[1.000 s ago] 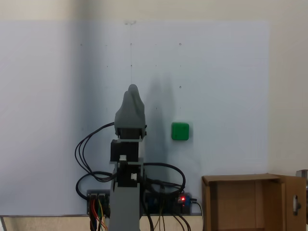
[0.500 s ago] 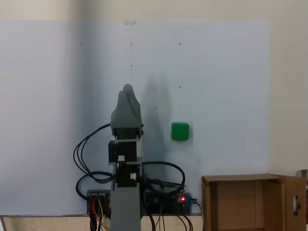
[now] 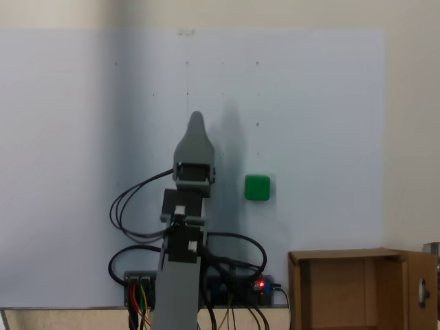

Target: Grasp a green dice and put it in the bin.

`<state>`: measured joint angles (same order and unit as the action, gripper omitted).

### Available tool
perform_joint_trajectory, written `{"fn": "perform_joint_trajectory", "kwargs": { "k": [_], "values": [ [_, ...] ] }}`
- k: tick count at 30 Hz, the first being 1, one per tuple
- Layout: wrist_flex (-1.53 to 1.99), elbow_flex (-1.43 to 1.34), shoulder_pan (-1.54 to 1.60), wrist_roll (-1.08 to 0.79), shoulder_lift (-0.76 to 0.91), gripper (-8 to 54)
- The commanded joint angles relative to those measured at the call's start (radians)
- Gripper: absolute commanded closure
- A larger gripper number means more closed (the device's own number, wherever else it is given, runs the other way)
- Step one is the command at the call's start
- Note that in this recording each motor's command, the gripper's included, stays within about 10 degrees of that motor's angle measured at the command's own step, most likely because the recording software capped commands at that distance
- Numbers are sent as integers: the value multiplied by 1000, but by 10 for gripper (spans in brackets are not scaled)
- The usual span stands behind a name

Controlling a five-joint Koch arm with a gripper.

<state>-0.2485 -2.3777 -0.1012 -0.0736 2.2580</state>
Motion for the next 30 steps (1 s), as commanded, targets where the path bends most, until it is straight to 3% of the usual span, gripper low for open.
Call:
{"fn": "perform_joint_trajectory", "kwargs": {
  "k": [1,9,19,30],
  "values": [
    [164,153,-14,-31,104,32],
    [595,364,-64,87,103,32],
    [1285,840,-195,518,61,67],
    [1848,979,-491,551,-52,88]
  ]
}}
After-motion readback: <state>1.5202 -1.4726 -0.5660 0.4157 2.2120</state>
